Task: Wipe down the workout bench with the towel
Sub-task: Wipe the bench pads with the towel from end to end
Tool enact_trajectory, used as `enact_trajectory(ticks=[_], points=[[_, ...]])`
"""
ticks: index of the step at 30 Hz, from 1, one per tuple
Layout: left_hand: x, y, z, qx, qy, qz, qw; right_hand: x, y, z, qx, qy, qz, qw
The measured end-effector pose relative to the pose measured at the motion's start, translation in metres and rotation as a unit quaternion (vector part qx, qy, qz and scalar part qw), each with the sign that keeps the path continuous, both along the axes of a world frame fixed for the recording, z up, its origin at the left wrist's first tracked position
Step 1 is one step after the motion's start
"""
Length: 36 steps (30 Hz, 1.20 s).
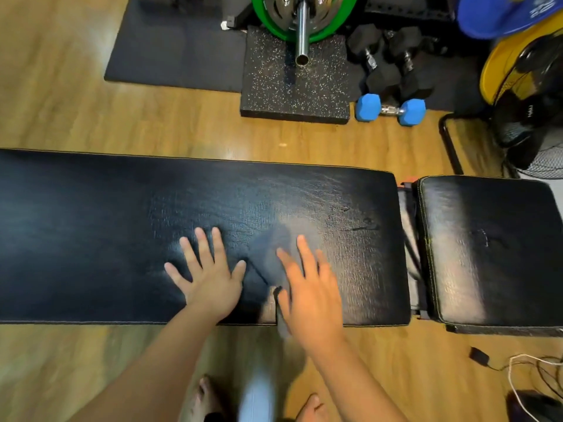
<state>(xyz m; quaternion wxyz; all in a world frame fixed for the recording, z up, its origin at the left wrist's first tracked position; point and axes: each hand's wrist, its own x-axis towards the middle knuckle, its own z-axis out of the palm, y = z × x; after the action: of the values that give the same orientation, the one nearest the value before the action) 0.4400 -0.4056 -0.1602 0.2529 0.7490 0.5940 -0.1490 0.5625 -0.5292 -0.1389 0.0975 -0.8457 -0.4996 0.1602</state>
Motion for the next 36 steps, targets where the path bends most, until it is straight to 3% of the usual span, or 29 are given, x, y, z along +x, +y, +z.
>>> enact_trajectory(ticks=[5,7,12,16,19,22,26,29,32,36], points=[[-0.001,-0.002,-0.003,-0.004,0.011,0.0,1.0,0.139,0.072,-0.001,-0.006,-0.034,-0.135,0.99],[-0.001,-0.003,-0.003,0.0,0.007,0.001,1.0,0.16,0.083,0.001,-0.009,-0.03,-0.162,0.986],[0.002,-0.004,-0.002,0.006,0.012,0.008,1.0,0.08,0.023,0.004,0.033,-0.038,-0.125,0.991],[0.005,-0.007,0.002,0.026,0.018,0.011,0.999,0.002,-0.06,0.003,-0.002,-0.009,-0.052,0.999],[0.011,-0.009,0.005,0.02,0.028,0.019,0.999,0.01,-0.077,0.002,-0.028,-0.007,0.006,1.0],[0.027,-0.011,0.012,0.044,0.023,0.03,0.998,0.067,-0.045,0.0,0.008,-0.009,-0.049,0.999],[0.056,-0.029,0.018,0.116,-0.031,-0.071,0.99,0.166,0.014,-0.002,0.022,-0.024,-0.143,0.989],[0.09,-0.052,0.024,0.088,-0.102,-0.151,0.979,0.209,0.033,0.001,0.018,0.006,-0.203,0.979],[0.126,-0.077,0.03,0.025,-0.185,-0.121,0.975,0.178,0.011,0.002,0.039,-0.029,-0.19,0.981],[0.154,-0.093,0.029,0.016,-0.249,-0.057,0.967,0.101,-0.068,0.001,0.024,-0.021,-0.152,0.988]])
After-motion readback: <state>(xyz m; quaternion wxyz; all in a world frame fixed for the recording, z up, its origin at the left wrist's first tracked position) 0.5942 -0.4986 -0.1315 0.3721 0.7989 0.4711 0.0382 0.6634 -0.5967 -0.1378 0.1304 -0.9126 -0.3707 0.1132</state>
